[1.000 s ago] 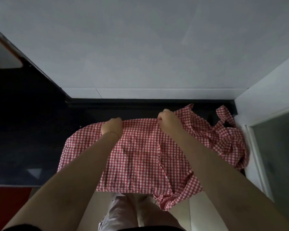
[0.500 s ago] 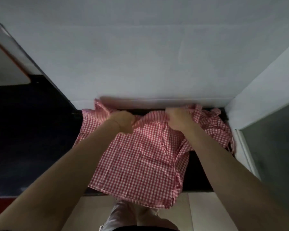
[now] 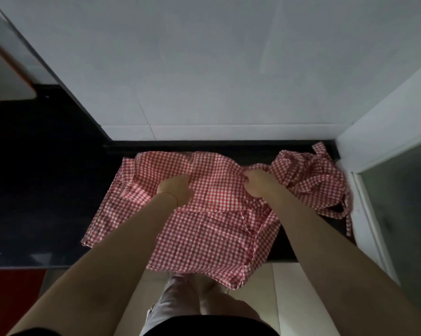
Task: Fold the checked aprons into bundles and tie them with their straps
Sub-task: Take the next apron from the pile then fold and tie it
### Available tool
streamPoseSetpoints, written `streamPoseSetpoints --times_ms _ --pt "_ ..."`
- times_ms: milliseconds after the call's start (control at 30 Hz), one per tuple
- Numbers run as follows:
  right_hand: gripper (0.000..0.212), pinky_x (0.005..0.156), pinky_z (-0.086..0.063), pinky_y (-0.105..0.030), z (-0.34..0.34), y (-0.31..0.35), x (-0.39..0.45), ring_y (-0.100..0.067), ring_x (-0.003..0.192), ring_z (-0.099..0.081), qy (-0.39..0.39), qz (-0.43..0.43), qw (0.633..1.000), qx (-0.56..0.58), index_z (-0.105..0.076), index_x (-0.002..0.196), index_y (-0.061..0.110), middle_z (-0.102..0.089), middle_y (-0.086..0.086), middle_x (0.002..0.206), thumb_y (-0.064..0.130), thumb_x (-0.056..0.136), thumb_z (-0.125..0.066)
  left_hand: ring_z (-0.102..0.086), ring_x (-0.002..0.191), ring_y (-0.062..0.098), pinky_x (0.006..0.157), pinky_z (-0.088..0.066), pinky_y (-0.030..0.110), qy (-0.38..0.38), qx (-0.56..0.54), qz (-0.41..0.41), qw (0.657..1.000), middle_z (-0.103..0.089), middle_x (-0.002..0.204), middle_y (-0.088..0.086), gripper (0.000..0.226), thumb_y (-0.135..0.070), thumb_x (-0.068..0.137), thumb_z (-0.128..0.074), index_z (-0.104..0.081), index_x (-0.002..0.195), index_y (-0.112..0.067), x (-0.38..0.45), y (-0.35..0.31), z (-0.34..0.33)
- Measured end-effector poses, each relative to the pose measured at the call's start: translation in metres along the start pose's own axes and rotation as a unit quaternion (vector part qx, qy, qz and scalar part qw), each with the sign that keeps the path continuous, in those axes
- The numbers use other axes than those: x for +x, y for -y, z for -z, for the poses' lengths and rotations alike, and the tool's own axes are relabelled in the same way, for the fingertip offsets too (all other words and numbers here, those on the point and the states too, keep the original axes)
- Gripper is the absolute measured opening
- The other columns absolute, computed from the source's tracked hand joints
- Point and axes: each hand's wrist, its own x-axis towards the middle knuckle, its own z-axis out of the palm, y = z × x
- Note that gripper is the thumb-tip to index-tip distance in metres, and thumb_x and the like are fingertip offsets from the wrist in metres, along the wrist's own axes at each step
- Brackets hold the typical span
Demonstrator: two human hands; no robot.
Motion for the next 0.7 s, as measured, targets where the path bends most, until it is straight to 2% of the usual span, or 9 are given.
streamPoseSetpoints --times_ms 67,133,200,267,333,433,567,633,700 --pt "0.035 0.092 -0.046 -0.036 -0.001 0.005 0.001 -0.028 0.11 -0.061 -0.005 -0.026 1.0 -0.008 -0.058 0.128 0.011 -0.062 -0.013 0.126 0.027 0.103 -0.039 -0.063 0.108 0.028 0.1 -0.049 0.041 0.011 -0.014 0.037 0.999 -0.064 0.124 0.011 0.042 -0.04 0.102 -0.04 -0.059 0.126 -0.011 -0.006 -0.002 0.005" --pt "0.026 0.08 -0.047 -0.035 -0.001 0.007 -0.001 -0.027 0.1 -0.061 -0.042 -0.04 0.998 -0.008 -0.056 0.119 0.009 -0.063 -0.013 0.116 0.027 0.101 -0.048 -0.063 0.098 0.025 0.087 -0.05 0.036 -0.049 0.001 0.065 0.997 -0.067 0.114 0.009 0.036 -0.034 0.102 -0.04 -0.065 0.114 -0.01 -0.01 -0.004 0.009" --pt "0.028 0.084 -0.048 -0.038 -0.007 0.008 -0.001 -0.028 0.106 -0.057 -0.097 -0.035 0.994 -0.02 -0.052 0.122 0.009 -0.06 -0.014 0.119 0.025 0.099 -0.052 -0.06 0.095 0.023 0.074 -0.045 0.034 -0.163 0.003 0.057 0.985 -0.065 0.111 0.006 0.029 -0.028 0.099 -0.042 -0.065 0.106 -0.012 -0.01 -0.006 0.013" --pt "0.033 0.099 -0.042 -0.044 -0.014 0.007 -0.001 -0.03 0.121 -0.049 -0.093 -0.027 0.994 -0.052 -0.049 0.131 0.01 -0.054 -0.014 0.13 0.022 0.1 -0.048 -0.053 0.105 0.023 0.076 -0.042 0.034 -0.223 0.005 0.008 0.975 -0.056 0.117 0.006 0.024 -0.022 0.097 -0.046 -0.06 0.114 -0.013 -0.003 -0.008 0.015" --pt "0.038 0.108 -0.034 -0.046 -0.024 0.008 -0.003 -0.03 0.128 -0.045 -0.06 -0.035 0.994 -0.082 -0.047 0.137 0.012 -0.05 -0.013 0.137 0.021 0.101 -0.046 -0.047 0.117 0.023 0.088 -0.043 0.037 -0.194 0.017 -0.025 0.981 -0.049 0.13 0.006 0.033 -0.019 0.097 -0.047 -0.052 0.129 -0.015 0.007 -0.011 0.014" --pt "0.026 0.107 -0.034 -0.042 -0.028 0.009 -0.003 -0.027 0.122 -0.048 -0.077 -0.035 0.991 -0.106 -0.056 0.124 0.014 -0.058 -0.009 0.127 0.02 0.1 -0.047 -0.049 0.123 0.025 0.097 -0.045 0.041 -0.127 -0.004 -0.037 0.991 -0.045 0.141 0.007 0.042 -0.017 0.101 -0.043 -0.044 0.142 -0.017 0.018 -0.017 0.012" --pt "0.014 0.105 -0.034 -0.044 -0.011 0.01 -0.001 -0.025 0.113 -0.052 -0.086 -0.013 0.994 -0.07 -0.059 0.109 0.018 -0.061 -0.005 0.112 0.024 0.097 -0.056 -0.056 0.106 0.019 0.08 -0.049 0.032 -0.13 -0.084 -0.046 0.987 -0.04 0.146 0.002 0.045 -0.019 0.1 -0.047 -0.044 0.144 -0.021 0.022 -0.031 0.016" --pt "0.004 0.101 -0.036 -0.043 0.006 0.01 0.0 -0.019 0.097 -0.054 -0.09 0.008 0.996 -0.007 -0.058 0.097 0.022 -0.06 0.002 0.096 0.02 0.094 -0.056 -0.056 0.111 0.017 0.086 -0.049 0.03 -0.111 -0.118 -0.107 0.981 -0.038 0.15 -0.001 0.052 -0.021 0.096 -0.055 -0.042 0.145 -0.025 0.021 -0.045 0.024" --pt "0.011 0.095 -0.034 -0.036 0.025 0.01 -0.002 -0.011 0.076 -0.046 -0.066 0.013 0.996 0.064 -0.052 0.087 0.024 -0.052 0.008 0.082 0.015 0.092 -0.055 -0.051 0.127 0.019 0.105 -0.044 0.035 -0.055 -0.133 -0.174 0.974 -0.045 0.148 -0.001 0.053 -0.019 0.092 -0.06 -0.046 0.144 -0.026 0.017 -0.065 0.035"
